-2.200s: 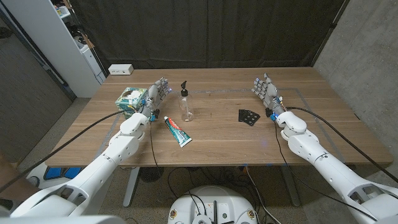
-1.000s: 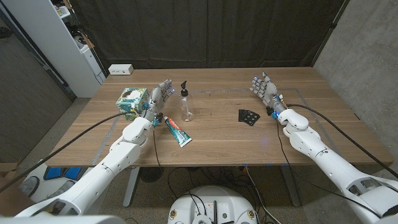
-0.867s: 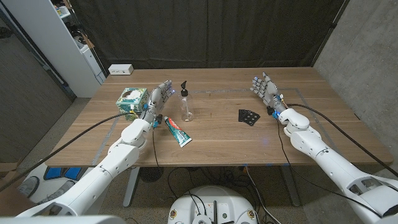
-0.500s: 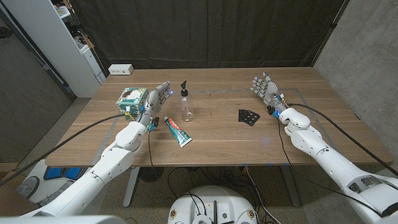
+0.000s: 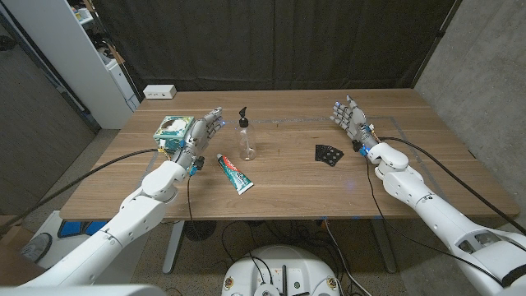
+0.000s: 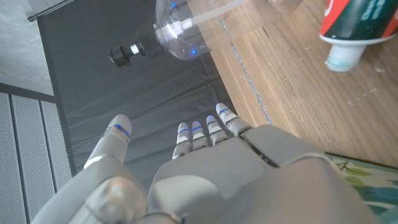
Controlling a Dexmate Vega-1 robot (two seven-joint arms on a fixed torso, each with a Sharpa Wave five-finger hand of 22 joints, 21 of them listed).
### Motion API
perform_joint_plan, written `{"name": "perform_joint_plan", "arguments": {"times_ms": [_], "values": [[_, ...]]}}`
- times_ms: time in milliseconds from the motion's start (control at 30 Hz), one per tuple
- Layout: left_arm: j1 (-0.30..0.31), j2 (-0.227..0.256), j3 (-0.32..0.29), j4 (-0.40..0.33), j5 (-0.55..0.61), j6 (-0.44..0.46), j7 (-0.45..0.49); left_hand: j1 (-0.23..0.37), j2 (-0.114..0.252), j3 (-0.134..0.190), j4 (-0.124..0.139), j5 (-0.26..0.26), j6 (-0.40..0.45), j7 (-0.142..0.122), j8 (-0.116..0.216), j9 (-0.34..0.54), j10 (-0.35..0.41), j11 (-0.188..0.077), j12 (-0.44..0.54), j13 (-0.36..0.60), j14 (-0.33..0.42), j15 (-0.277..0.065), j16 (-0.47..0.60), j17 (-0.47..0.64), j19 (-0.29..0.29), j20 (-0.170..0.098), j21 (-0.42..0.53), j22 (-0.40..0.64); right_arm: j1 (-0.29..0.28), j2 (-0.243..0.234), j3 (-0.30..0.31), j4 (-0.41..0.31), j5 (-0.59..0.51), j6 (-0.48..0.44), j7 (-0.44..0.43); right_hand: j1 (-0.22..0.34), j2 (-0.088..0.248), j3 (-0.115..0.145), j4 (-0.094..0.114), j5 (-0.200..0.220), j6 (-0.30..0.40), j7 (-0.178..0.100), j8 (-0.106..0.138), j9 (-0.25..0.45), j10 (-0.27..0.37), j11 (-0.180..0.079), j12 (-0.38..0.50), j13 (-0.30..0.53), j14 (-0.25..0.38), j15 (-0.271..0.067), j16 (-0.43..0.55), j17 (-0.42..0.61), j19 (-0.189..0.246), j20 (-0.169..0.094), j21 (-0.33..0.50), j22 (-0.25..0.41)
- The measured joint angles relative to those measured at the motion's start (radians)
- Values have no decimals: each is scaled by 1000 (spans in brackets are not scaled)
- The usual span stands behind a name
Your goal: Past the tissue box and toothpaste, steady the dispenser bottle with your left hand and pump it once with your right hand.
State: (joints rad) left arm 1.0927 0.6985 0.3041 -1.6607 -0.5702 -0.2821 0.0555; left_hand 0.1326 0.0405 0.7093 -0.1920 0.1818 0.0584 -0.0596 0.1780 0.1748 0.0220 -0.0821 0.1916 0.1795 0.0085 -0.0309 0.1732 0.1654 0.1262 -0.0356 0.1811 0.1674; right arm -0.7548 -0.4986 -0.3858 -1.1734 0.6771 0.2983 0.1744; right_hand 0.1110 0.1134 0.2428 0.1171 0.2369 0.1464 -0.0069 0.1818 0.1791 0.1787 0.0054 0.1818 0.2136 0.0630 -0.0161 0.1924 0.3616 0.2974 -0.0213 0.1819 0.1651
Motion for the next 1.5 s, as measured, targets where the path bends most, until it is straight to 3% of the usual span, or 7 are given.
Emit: {"name": "perform_joint_plan", "arguments": {"times_ms": [433,733,1000,1267,1500], "values": [[58,82,-35,-79,16,44,4,70,-44,4,-4,8,-25,-47,8,0,1,-43,0,0,0,0,0,0,6,-1,0,0,1,-1,-1,-5,-4,-4,-6,0,0,8,0,0,0,-8,0,-2,0,0,0,-5,2,2,0,-5,-4,4,0,0],[77,122,-47,-106,42,67,10,120,-66,17,-5,15,-61,-67,8,0,-11,-53,0,0,0,0,0,0,13,-5,5,0,7,2,-5,0,-4,-8,-3,0,0,8,0,0,0,-7,0,-2,0,0,0,-8,2,2,0,-9,-4,4,0,0],[75,150,-50,-113,62,87,-6,177,-86,32,-4,23,-97,-75,8,0,-40,-50,0,5,-27,-2,0,5,-35,-2,-7,0,17,12,-11,15,-7,-8,3,0,0,8,0,0,0,-7,0,-2,0,0,0,-9,2,2,0,-9,-4,4,0,0],[50,166,-32,-91,81,95,-40,229,-111,46,-1,23,-148,-37,8,5,-95,-38,-7,5,-56,-4,0,5,-63,2,-7,-5,24,18,-16,22,-12,-5,6,0,0,12,-3,0,0,-7,0,-2,0,0,0,-9,2,2,0,-14,-4,4,0,0],[18,172,-6,-62,100,105,-74,312,-129,67,0,23,-225,1,3,9,-168,-6,-7,9,-140,-3,0,5,-161,0,-11,-2,25,19,-18,19,-16,-4,3,0,0,13,-4,0,-6,-13,0,-2,0,0,0,-9,2,2,0,-14,-4,4,0,0]]}}
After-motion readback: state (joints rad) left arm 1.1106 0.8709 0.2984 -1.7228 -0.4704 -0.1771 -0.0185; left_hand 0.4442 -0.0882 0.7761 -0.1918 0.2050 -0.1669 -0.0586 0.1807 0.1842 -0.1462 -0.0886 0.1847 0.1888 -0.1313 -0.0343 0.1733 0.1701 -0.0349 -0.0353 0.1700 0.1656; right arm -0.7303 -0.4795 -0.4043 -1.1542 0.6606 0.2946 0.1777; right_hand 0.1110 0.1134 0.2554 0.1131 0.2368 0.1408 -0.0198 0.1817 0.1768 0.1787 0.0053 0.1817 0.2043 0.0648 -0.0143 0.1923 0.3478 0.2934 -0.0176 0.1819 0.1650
